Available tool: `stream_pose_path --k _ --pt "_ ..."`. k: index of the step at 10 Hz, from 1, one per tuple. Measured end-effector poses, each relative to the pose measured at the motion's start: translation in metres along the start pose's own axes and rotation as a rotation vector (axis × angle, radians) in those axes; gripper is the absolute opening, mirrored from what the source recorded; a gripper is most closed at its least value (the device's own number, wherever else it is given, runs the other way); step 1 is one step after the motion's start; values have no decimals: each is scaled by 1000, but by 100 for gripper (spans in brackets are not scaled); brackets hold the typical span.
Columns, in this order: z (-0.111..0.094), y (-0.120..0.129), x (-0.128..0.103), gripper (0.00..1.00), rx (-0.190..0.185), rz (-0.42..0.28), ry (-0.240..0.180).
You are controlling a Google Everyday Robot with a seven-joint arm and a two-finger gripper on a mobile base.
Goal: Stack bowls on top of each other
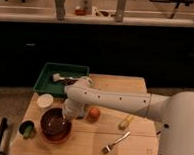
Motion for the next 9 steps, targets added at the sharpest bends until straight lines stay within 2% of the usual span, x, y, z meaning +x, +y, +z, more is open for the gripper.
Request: stream_pose_path --k 1,9 --pt "0 -1 0 79 -4 -4 -4" --pt "-1 -5 -2 80 -40 -26 0"
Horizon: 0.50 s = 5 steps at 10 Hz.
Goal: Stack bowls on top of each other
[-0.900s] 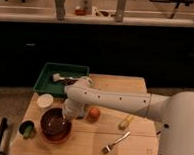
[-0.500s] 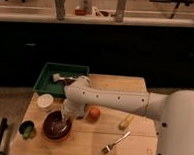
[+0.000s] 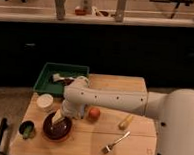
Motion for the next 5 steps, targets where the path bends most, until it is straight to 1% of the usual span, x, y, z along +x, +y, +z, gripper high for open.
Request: stream_pose_path --k 3,5 --pt "-3 1 1 80 -7 1 12" --pt "-6 1 3 80 -6 1 31"
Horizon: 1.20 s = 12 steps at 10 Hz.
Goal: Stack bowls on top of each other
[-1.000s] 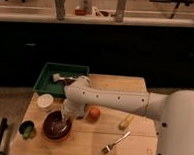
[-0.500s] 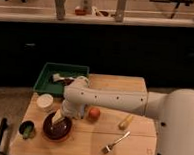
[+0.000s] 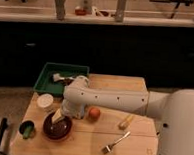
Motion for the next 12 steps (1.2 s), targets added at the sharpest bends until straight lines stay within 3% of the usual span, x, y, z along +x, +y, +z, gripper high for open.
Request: stream_pose_path --k 4,12 --pt "-6 1 5 80 11 -6 20" --pt "-19 -4 18 80 54 -40 17"
